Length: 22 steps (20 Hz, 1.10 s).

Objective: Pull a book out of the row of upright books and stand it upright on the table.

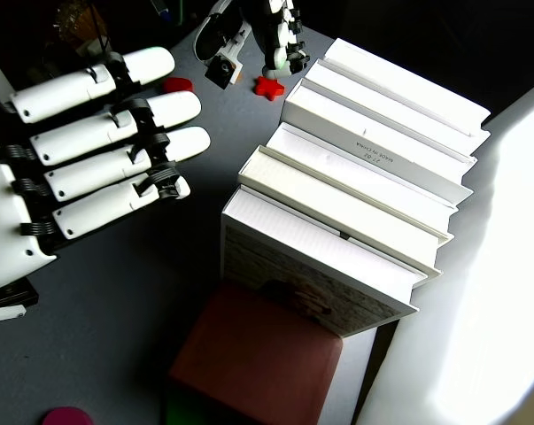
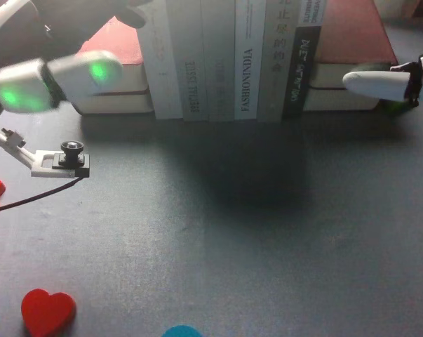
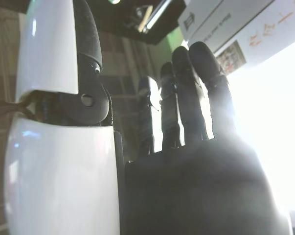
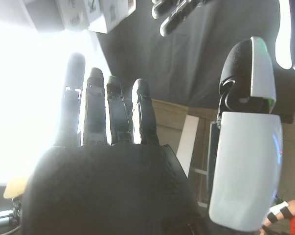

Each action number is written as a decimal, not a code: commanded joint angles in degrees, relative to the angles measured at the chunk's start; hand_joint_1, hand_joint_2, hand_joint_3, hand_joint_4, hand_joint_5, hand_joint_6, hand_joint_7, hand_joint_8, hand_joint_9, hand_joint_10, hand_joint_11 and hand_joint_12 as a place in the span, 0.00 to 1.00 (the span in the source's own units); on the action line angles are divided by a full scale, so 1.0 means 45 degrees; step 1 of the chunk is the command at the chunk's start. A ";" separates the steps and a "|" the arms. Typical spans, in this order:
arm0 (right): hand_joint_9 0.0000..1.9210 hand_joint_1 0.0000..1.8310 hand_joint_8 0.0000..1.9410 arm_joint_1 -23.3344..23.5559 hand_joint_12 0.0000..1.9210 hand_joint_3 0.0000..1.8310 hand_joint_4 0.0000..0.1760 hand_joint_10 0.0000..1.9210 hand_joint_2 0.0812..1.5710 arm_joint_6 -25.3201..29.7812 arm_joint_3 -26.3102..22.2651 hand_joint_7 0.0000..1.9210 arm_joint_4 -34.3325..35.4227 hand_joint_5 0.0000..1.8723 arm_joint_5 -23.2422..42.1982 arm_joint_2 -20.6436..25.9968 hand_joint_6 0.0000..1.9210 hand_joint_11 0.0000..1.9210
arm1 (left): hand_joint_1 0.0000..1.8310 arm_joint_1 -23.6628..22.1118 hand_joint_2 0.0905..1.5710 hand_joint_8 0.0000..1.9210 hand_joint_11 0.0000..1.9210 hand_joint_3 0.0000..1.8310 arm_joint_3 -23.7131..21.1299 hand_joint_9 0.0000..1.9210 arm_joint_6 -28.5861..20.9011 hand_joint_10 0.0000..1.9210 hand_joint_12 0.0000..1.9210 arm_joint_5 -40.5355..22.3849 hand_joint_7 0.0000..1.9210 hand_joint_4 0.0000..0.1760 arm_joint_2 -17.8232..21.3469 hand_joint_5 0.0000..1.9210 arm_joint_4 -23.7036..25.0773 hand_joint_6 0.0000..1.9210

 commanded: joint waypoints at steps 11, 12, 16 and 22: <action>0.09 0.48 0.00 0.1054 0.93 0.01 0.22 0.42 0.61 0.0270 0.0120 0.20 0.0236 0.26 0.1146 0.0148 0.01 0.00 | 0.52 0.0257 0.68 0.01 0.00 0.00 -0.0195 0.20 -0.0111 0.05 0.77 -0.1544 0.21 0.37 0.0076 0.24 -0.0989 0.01; 0.09 0.48 0.00 0.1203 0.93 0.01 0.22 0.42 0.61 0.0268 0.0127 0.20 0.0139 0.26 0.1051 0.0184 0.01 0.00 | 0.52 0.0341 0.68 0.01 0.00 0.00 -0.0202 0.20 -0.0111 0.05 0.77 -0.1574 0.21 0.37 0.0088 0.24 -0.1092 0.01; 0.07 0.57 0.00 0.1876 0.88 0.01 0.28 0.36 0.67 0.0267 0.0353 0.15 -0.0345 0.26 0.0366 0.0200 0.00 0.00 | 0.54 0.0672 0.66 0.00 0.00 0.00 -0.0354 0.21 -0.0111 0.05 0.72 -0.1712 0.20 0.32 0.0211 0.24 -0.1413 0.00; 0.00 0.36 0.00 0.2717 0.24 0.00 0.75 0.00 0.73 0.0229 0.1158 0.00 -0.0918 0.27 -0.1282 -0.0194 0.00 0.00 | 0.55 0.0805 0.66 0.00 0.00 0.00 -0.0469 0.23 -0.0111 0.06 0.73 -0.1832 0.17 0.16 0.0300 0.26 -0.1579 0.01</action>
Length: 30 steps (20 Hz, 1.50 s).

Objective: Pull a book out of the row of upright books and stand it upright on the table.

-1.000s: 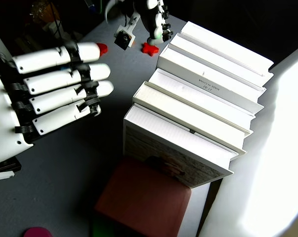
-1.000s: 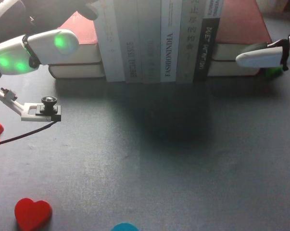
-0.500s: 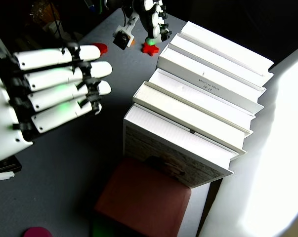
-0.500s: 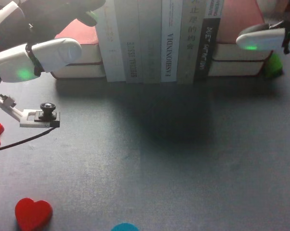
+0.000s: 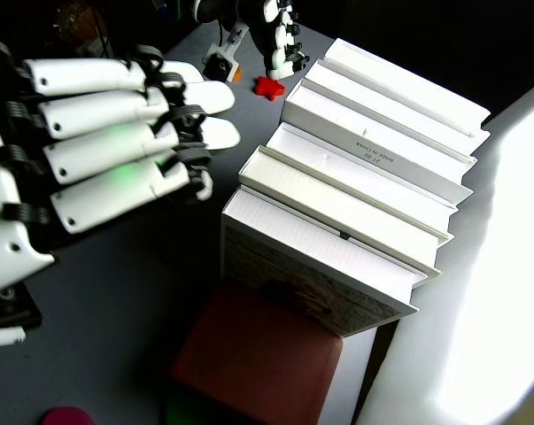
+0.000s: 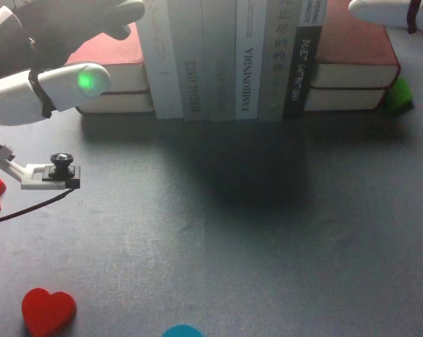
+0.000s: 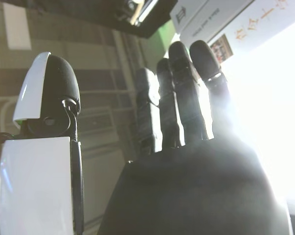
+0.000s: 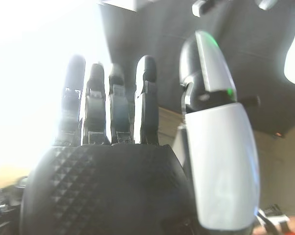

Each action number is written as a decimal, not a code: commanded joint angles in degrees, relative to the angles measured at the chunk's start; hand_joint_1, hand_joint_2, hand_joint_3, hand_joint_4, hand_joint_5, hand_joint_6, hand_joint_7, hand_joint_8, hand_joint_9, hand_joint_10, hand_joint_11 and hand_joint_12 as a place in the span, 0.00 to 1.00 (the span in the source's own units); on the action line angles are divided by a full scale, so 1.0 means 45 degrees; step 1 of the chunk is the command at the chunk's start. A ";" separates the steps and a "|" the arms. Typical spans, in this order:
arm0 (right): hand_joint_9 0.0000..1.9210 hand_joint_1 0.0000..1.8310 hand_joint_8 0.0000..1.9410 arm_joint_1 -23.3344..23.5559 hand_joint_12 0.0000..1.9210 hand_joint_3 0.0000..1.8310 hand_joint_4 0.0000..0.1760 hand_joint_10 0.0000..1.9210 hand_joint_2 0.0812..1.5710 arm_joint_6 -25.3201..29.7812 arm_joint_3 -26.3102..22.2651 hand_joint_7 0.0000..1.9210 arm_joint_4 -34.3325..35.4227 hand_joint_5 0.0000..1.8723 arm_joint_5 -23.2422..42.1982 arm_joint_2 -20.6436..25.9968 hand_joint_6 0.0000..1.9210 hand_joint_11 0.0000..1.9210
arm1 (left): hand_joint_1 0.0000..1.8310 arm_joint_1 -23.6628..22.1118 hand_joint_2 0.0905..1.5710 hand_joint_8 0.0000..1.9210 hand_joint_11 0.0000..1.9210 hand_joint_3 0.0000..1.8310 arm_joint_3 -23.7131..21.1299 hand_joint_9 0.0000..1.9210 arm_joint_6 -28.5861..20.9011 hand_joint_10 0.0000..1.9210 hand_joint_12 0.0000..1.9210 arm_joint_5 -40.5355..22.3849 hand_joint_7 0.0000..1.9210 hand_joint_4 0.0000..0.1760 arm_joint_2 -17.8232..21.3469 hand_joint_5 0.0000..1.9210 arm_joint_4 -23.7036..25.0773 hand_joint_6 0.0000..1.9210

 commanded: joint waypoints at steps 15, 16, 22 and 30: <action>0.00 0.12 0.00 0.2057 0.00 0.00 0.99 0.00 0.72 -0.0273 0.0929 0.00 -0.0504 0.23 -0.0797 -0.0866 0.00 0.00 | 0.53 0.0014 0.67 0.00 0.00 0.00 -0.0220 0.27 -0.0121 0.07 0.75 -0.1602 0.18 0.35 0.0261 0.28 -0.0767 0.00; 0.00 0.14 0.00 0.2057 0.00 0.00 0.93 0.00 0.72 -0.0348 0.0986 0.00 -0.0513 0.23 -0.0911 -0.0944 0.00 0.00 | 0.53 0.0079 0.67 0.00 0.00 0.00 -0.0242 0.26 -0.0121 0.07 0.73 -0.1639 0.18 0.35 0.0294 0.28 -0.0839 0.00; 0.00 0.18 0.00 0.2104 0.00 0.00 0.96 0.00 0.71 -0.0364 0.1383 0.00 -0.0567 0.25 -0.1284 -0.1299 0.00 0.00 | 0.52 0.0454 0.68 0.00 0.00 0.00 -0.0492 0.23 -0.0121 0.07 0.73 -0.1912 0.18 0.15 0.0577 0.26 -0.1268 0.00; 0.00 0.17 0.00 0.2468 0.00 0.00 0.75 0.00 0.71 -0.0364 0.2305 0.00 -0.0854 0.26 -0.2068 -0.1997 0.01 0.00 | 0.49 0.0450 0.71 0.00 0.00 0.00 -0.0511 0.21 -0.0121 0.08 0.70 -0.2082 0.16 0.17 0.0611 0.22 -0.1285 0.00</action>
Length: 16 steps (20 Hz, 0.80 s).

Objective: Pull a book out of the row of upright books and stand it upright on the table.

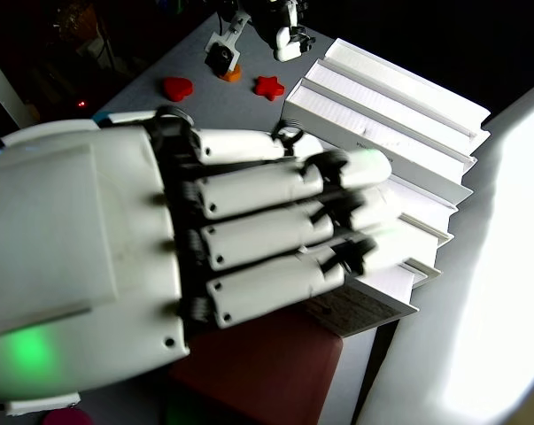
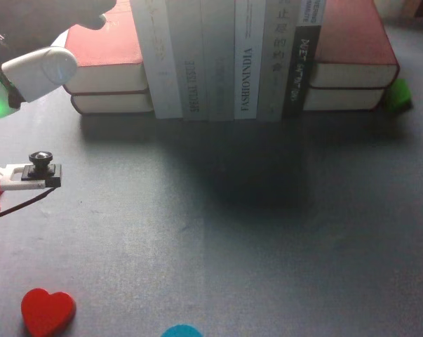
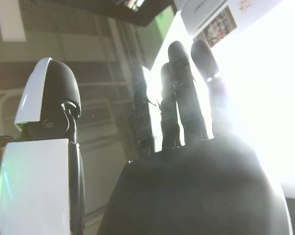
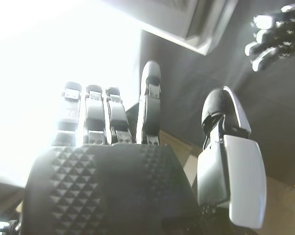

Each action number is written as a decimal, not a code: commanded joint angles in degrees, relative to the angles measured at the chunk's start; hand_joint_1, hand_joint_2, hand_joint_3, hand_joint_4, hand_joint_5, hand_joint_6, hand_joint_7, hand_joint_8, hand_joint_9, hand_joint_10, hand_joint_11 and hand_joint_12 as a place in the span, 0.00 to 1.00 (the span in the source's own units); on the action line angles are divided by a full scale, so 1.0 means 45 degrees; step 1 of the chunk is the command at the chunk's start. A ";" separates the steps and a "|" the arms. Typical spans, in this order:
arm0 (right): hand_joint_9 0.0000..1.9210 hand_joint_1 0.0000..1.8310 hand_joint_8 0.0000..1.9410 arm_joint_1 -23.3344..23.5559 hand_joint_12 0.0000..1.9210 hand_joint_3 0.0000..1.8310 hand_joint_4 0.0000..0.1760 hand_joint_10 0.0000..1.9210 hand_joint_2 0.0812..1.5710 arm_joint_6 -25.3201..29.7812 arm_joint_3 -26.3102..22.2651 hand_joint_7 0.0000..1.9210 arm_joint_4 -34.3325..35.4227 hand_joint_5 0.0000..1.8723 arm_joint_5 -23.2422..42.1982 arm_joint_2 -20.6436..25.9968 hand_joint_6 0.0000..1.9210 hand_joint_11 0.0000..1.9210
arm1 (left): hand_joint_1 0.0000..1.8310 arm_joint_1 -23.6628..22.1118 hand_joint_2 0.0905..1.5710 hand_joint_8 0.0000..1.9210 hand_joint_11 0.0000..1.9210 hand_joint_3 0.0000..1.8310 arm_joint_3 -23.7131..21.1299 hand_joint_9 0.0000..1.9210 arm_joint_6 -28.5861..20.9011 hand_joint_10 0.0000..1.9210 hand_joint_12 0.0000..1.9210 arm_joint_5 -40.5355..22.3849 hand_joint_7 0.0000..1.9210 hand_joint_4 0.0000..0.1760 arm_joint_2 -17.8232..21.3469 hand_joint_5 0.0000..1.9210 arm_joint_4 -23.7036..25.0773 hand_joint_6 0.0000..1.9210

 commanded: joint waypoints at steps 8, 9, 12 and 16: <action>0.00 0.22 0.00 0.0256 0.00 0.01 0.98 0.00 0.74 0.0047 0.0433 0.00 0.0616 0.27 0.0977 -0.0703 0.01 0.00 | 0.49 -0.0101 0.72 0.00 0.00 0.00 -0.0045 0.21 -0.0121 0.10 0.70 -0.1478 0.15 0.33 0.0050 0.22 -0.0485 0.00; 0.00 0.21 0.00 0.0255 0.00 0.01 1.00 0.00 0.75 0.0047 0.0484 0.00 0.0613 0.27 0.0977 -0.0799 0.00 0.00 | 0.51 -0.0114 0.71 0.00 0.00 0.00 -0.0045 0.20 -0.0121 0.10 0.70 -0.1482 0.15 0.32 0.0050 0.22 -0.0473 0.00; 0.00 0.25 0.00 0.0255 0.00 0.00 0.90 0.00 0.76 0.0047 0.0600 0.00 0.0604 0.27 0.0977 -0.1091 0.00 0.00 | 0.51 -0.0142 0.70 0.00 0.00 0.00 -0.0047 0.20 -0.0121 0.12 0.70 -0.1463 0.15 0.28 0.0028 0.22 -0.0419 0.00; 0.00 0.21 0.00 0.0243 0.01 0.00 1.00 0.00 0.76 0.0055 0.0692 0.00 0.0456 0.25 0.0893 -0.1372 0.00 0.01 | 0.50 -0.0171 0.71 0.00 0.00 0.00 -0.0056 0.19 -0.0121 0.12 0.67 -0.1476 0.15 0.28 0.0010 0.21 -0.0403 0.00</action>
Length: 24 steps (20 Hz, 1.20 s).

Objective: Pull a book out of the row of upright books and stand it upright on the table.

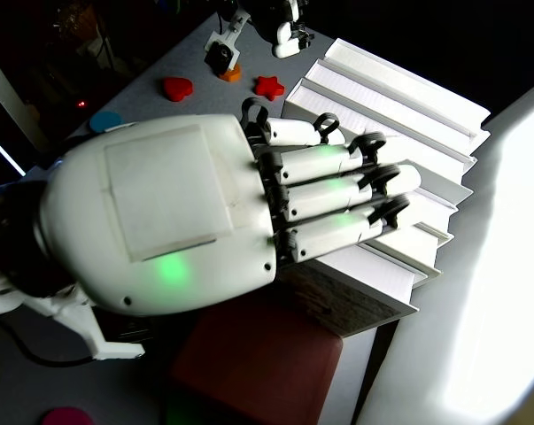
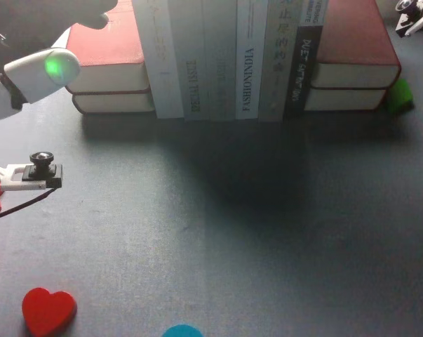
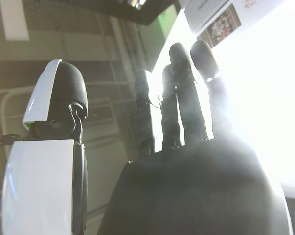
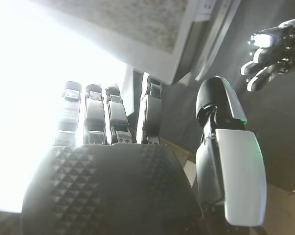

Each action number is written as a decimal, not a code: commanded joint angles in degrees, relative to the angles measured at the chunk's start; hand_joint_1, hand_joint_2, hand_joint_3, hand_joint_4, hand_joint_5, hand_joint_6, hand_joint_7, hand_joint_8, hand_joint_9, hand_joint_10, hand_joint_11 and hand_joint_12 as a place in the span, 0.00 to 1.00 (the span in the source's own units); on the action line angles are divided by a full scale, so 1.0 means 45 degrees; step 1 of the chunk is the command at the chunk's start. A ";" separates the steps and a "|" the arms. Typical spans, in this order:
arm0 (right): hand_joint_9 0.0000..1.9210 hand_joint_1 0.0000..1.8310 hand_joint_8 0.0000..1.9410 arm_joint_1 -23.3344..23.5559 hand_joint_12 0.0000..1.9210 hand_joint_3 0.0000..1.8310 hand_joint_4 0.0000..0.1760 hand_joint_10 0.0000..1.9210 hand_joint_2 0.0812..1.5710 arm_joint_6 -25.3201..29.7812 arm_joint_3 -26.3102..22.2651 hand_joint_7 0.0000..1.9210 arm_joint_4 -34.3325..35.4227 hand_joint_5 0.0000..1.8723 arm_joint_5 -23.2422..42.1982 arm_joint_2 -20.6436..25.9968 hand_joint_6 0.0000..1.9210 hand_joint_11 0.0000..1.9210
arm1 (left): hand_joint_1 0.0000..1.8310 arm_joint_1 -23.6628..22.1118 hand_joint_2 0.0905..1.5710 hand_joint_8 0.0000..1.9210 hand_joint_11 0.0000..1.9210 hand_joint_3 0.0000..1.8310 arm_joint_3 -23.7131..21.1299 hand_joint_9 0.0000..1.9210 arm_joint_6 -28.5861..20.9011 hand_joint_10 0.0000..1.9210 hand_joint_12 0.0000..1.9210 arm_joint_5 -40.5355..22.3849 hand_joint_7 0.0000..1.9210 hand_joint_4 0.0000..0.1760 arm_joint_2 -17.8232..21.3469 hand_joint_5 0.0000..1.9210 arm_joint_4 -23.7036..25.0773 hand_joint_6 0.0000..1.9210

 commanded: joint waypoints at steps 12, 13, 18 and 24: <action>0.00 0.31 0.00 -0.0683 0.00 0.00 0.36 0.00 0.75 0.0387 -0.0016 0.00 0.0151 0.27 0.0856 -0.0064 0.01 0.00 | 0.49 0.0035 0.71 0.00 0.00 0.00 -0.0143 0.21 -0.0121 0.13 0.70 -0.1543 0.16 0.40 -0.0043 0.26 -0.0621 0.01; 0.00 0.28 0.00 -0.0717 0.00 0.00 0.61 0.00 0.76 0.0480 -0.0109 0.00 -0.0007 0.28 0.0856 -0.0033 0.01 0.00 | 0.48 0.0057 0.72 0.00 0.00 0.00 -0.0157 0.20 -0.0121 0.12 0.68 -0.1557 0.16 0.41 -0.0041 0.25 -0.0644 0.01; 0.00 0.36 0.00 -0.0721 0.00 0.00 0.41 0.00 0.75 0.0511 -0.1382 0.00 -0.0729 0.30 0.0980 0.0381 0.01 0.00 | 0.47 0.0282 0.71 0.00 0.00 0.00 -0.0295 0.22 -0.0121 0.13 0.68 -0.1613 0.18 0.36 -0.0074 0.26 -0.0811 0.01; 0.00 0.22 0.00 -0.0812 0.00 0.00 0.96 0.00 0.67 -0.0497 -0.3604 0.00 -0.1014 0.26 0.1347 0.2181 0.00 0.00 | 0.46 0.0732 0.73 0.00 0.00 0.00 -0.0514 0.23 -0.0121 0.15 0.76 -0.1860 0.19 0.37 -0.0064 0.25 -0.1190 0.00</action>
